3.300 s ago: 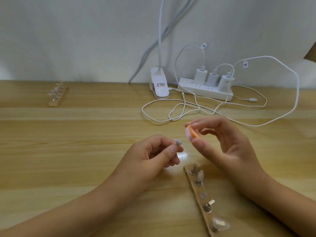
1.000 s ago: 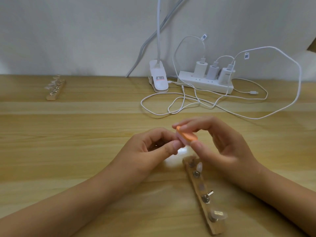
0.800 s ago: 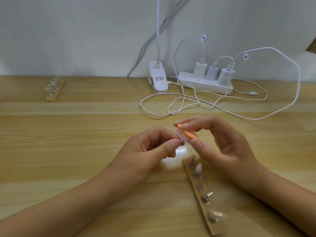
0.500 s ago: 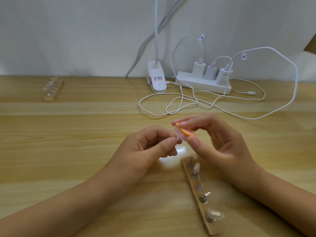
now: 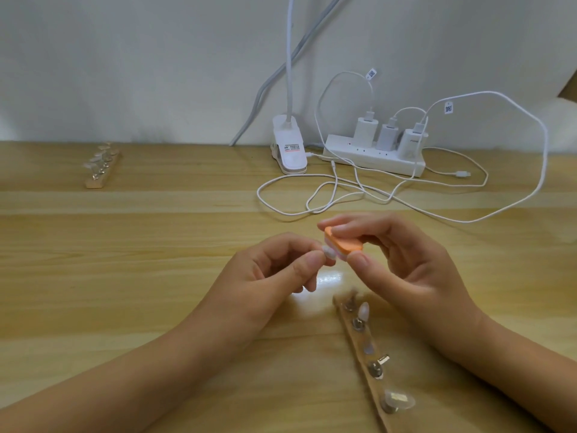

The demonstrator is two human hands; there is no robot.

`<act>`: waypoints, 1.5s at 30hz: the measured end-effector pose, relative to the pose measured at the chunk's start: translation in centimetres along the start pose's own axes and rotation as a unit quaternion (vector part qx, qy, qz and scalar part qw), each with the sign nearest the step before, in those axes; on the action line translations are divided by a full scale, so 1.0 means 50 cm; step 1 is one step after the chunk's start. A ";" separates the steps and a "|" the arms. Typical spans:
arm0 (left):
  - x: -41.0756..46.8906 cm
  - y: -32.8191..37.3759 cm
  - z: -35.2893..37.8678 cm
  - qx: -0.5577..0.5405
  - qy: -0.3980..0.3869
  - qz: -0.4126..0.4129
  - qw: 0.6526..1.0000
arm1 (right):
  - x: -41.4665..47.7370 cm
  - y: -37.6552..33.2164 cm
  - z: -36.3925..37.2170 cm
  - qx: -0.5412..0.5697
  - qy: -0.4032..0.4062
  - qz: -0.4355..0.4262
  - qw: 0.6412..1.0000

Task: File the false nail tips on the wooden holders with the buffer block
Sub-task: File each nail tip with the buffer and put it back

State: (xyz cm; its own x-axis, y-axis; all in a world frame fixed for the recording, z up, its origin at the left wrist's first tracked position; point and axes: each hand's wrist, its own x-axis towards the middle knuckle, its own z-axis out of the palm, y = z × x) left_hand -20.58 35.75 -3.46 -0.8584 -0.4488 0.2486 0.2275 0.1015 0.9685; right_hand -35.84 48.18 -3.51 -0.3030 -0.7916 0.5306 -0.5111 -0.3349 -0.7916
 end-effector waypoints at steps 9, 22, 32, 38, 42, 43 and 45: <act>0.001 0.006 -0.001 0.008 0.013 -0.060 0.998 | 0.012 -0.002 -0.013 0.016 0.044 -0.014 0.999; 0.004 0.007 -0.004 0.014 0.007 -0.076 0.997 | -0.004 -0.013 0.006 -0.211 -0.042 -0.167 0.962; 0.003 0.010 -0.003 -0.005 0.012 -0.065 0.998 | -0.001 -0.011 0.004 -0.188 -0.028 -0.151 0.970; 0.002 0.013 0.000 0.008 0.017 -0.070 0.997 | -0.003 -0.012 0.003 -0.199 -0.029 -0.151 0.968; 0.003 0.008 -0.004 0.015 0.026 -0.081 0.996 | -0.004 -0.015 0.006 -0.198 -0.035 -0.148 0.968; 0.003 0.008 -0.004 0.017 0.028 -0.084 0.996 | -0.004 -0.016 0.007 -0.205 -0.038 -0.152 0.966; 0.004 0.008 -0.006 0.014 0.029 -0.089 0.995 | -0.003 -0.016 0.006 -0.216 -0.025 -0.155 0.964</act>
State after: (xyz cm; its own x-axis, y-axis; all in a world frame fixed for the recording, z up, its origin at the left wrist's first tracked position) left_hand -20.52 35.43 -3.05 -0.8562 -0.5116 0.0717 0.0600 0.0393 0.9974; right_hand -35.14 48.42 -3.03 -0.0493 -0.7148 0.6976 -0.8608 -0.3238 -0.3926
